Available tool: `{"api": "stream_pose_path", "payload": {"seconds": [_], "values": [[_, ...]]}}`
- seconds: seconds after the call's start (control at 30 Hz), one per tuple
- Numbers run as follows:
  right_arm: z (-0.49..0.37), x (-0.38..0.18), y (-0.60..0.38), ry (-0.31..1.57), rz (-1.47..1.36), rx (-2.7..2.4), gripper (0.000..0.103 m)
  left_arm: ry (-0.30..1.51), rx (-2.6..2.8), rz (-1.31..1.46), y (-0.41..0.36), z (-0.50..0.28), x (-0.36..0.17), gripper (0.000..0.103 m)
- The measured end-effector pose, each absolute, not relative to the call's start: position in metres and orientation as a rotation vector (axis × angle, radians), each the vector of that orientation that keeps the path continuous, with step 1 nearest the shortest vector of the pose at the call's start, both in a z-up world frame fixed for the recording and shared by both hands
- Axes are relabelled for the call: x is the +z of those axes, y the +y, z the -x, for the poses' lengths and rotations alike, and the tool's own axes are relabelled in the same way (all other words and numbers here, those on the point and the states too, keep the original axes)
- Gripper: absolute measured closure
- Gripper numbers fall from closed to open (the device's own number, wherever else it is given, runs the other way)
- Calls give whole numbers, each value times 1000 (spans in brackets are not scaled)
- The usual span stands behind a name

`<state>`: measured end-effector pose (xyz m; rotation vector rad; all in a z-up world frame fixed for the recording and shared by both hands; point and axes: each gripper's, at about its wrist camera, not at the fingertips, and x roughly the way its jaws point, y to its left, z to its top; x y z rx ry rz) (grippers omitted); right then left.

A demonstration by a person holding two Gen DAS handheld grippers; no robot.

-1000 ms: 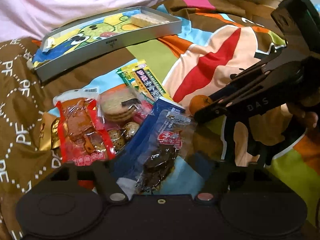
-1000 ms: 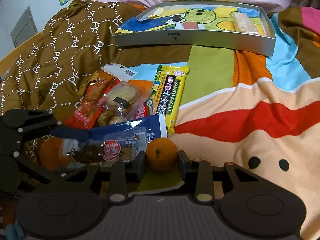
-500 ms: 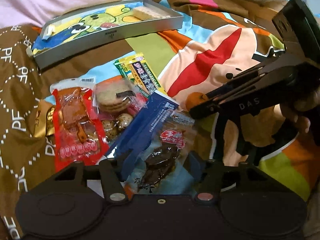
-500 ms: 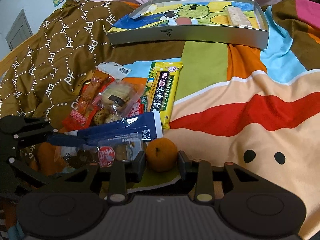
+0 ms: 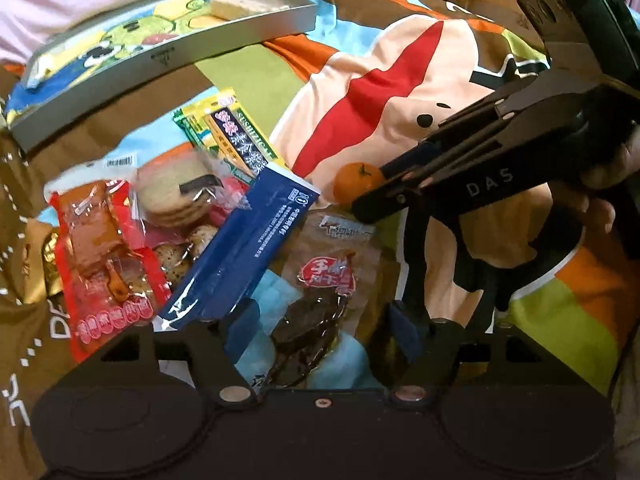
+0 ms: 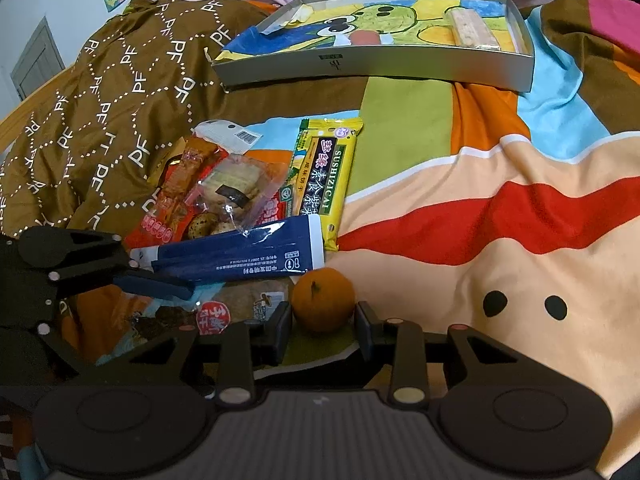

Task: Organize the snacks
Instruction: 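Lower the right tool to the orange while the left tool reaches the dark snack pack, then grasp the orange with the right tool while the left tool lifts the dark snack pack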

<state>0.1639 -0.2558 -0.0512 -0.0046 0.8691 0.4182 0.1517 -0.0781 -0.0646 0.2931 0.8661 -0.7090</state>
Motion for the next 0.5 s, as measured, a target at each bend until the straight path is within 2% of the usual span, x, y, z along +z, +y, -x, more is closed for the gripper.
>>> {"api": "stream_pose_path", "payload": {"seconds": [0.13, 0.5], "values": [[-165, -52, -255, 872, 0, 419, 65, 877, -711, -256, -72, -154, -63, 43], [-161, -50, -255, 841, -1, 410, 67, 901, -638, -177, -68, -152, -56, 47]]}}
